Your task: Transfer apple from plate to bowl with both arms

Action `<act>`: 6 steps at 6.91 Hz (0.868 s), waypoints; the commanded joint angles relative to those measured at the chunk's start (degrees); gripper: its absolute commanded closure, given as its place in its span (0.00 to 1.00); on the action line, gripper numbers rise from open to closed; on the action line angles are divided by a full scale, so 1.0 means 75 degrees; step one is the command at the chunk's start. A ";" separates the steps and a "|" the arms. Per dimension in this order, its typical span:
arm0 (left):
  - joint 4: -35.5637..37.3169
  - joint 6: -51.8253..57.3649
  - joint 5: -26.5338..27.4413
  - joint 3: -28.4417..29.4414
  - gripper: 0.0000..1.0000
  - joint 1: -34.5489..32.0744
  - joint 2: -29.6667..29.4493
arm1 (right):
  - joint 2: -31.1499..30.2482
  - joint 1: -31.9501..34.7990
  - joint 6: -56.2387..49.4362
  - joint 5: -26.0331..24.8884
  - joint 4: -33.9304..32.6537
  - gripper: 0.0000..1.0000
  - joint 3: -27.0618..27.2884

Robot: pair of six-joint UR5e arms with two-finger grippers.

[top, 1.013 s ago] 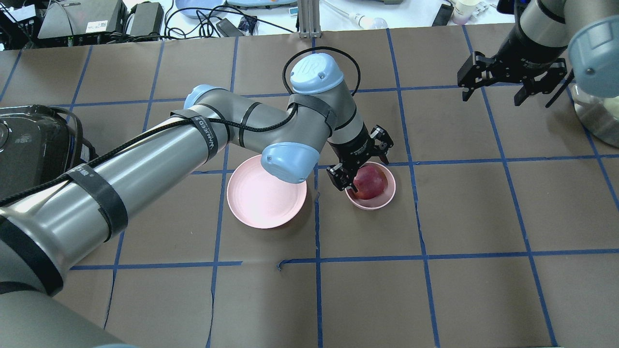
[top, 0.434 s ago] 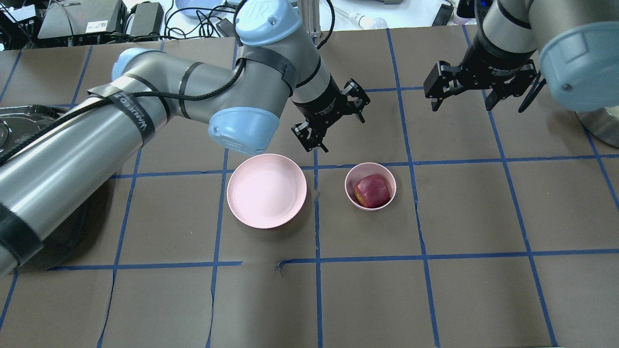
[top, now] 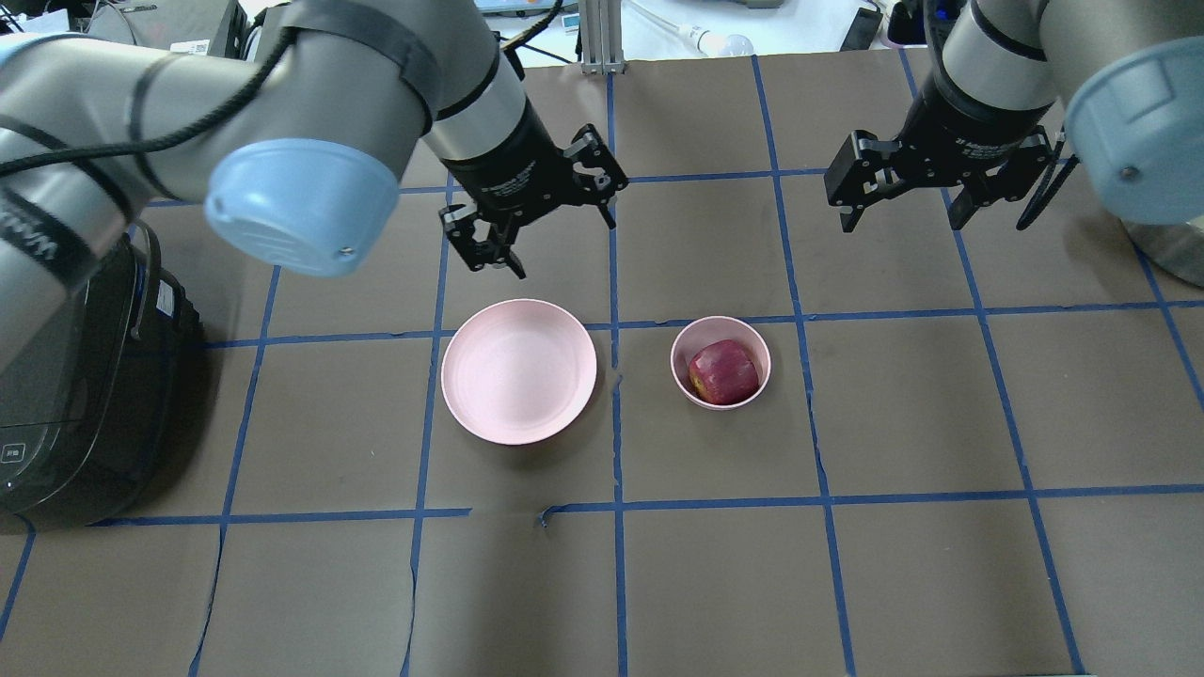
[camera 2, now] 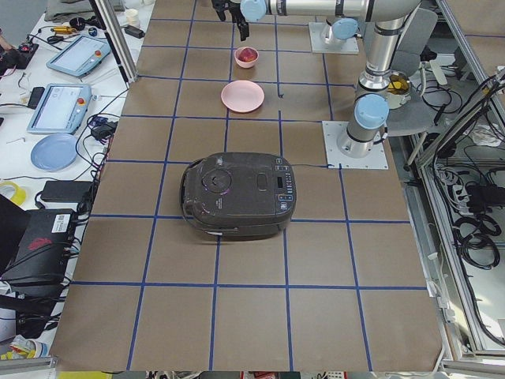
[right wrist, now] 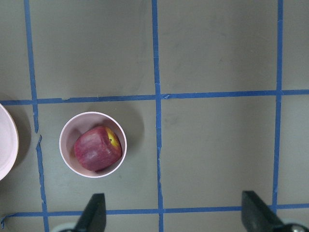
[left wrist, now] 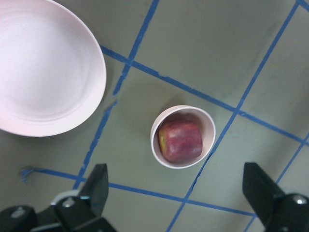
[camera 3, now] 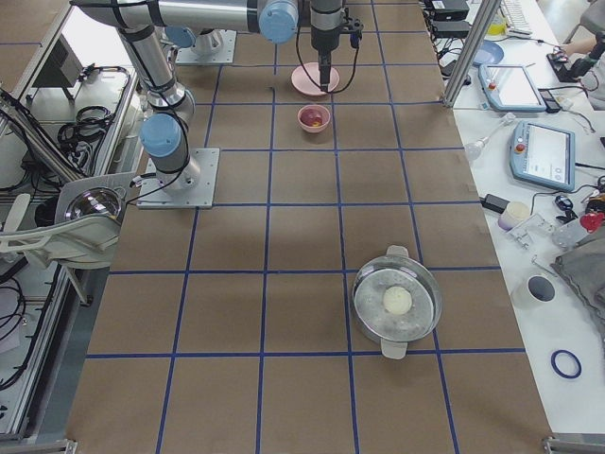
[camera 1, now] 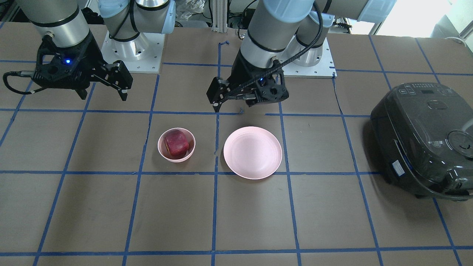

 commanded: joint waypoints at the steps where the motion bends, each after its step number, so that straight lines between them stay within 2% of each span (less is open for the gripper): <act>1: -0.0761 0.2696 0.0966 -0.0057 0.00 0.0572 0.0853 | -0.0059 0.0004 0.0004 -0.0007 0.0139 0.00 0.0007; 3: -0.0668 0.3632 0.0968 -0.0069 0.00 0.1240 0.1054 | -0.0036 -0.0007 -0.0008 -0.0029 0.0301 0.00 0.0100; 5: -0.0644 0.3693 0.0979 -0.0081 0.00 0.1279 0.1054 | -0.0048 -0.0007 -0.0008 -0.0029 0.0326 0.00 0.0030; 6: -0.0679 0.3751 0.1351 0.0000 0.00 0.1290 0.1136 | -0.0048 -0.0019 -0.0019 -0.0042 0.0419 0.00 0.0030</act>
